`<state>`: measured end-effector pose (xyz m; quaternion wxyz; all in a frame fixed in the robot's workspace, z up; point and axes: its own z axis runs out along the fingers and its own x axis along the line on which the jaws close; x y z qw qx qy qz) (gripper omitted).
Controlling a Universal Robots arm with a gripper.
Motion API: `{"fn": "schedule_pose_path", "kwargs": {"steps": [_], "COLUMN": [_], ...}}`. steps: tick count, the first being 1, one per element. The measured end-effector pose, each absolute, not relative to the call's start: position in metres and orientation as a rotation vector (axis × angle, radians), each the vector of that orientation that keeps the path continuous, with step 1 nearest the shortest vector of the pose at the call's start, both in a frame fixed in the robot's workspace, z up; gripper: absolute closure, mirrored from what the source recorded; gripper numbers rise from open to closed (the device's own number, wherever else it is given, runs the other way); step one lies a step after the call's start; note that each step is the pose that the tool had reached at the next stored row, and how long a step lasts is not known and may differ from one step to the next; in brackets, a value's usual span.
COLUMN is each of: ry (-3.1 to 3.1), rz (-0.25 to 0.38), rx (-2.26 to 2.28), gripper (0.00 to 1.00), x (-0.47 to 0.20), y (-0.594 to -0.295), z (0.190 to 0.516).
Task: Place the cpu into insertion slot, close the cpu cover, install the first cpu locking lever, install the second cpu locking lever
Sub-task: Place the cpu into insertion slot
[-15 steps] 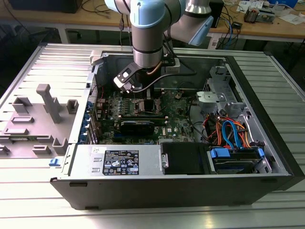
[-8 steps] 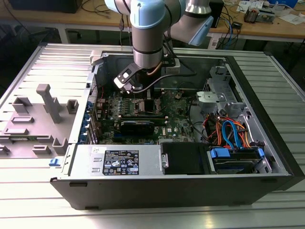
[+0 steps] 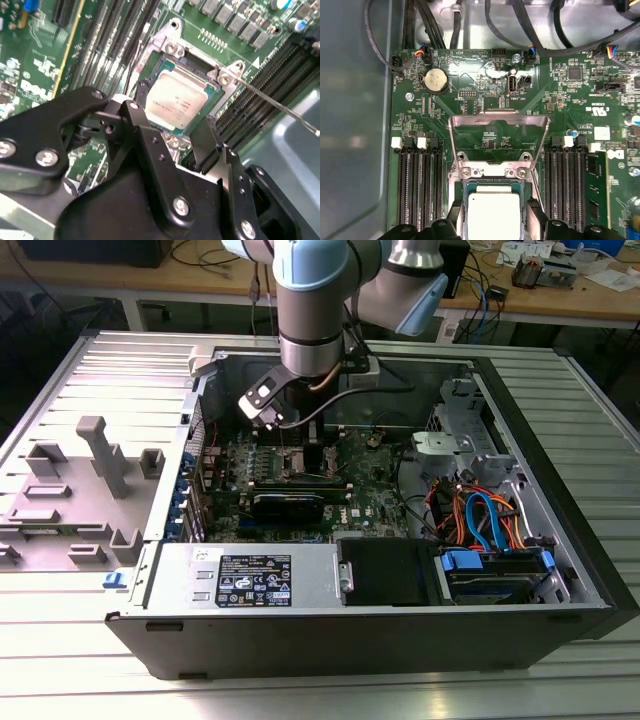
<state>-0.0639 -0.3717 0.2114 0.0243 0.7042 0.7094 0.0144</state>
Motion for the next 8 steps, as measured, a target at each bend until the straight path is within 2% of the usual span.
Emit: {"fn": "schedule_pose_path", "kwargs": {"steps": [6, 7, 8], "ry": [2.199, 2.200, 2.201], "rz": [0.037, 0.034, 0.033], "rx": [2.182, 2.184, 2.184], "gripper": [0.40, 0.47, 0.59], "x": [-0.063, -0.063, -0.063], "y": [-0.372, -0.372, -0.372], "z": [0.228, 0.231, 0.231]}}
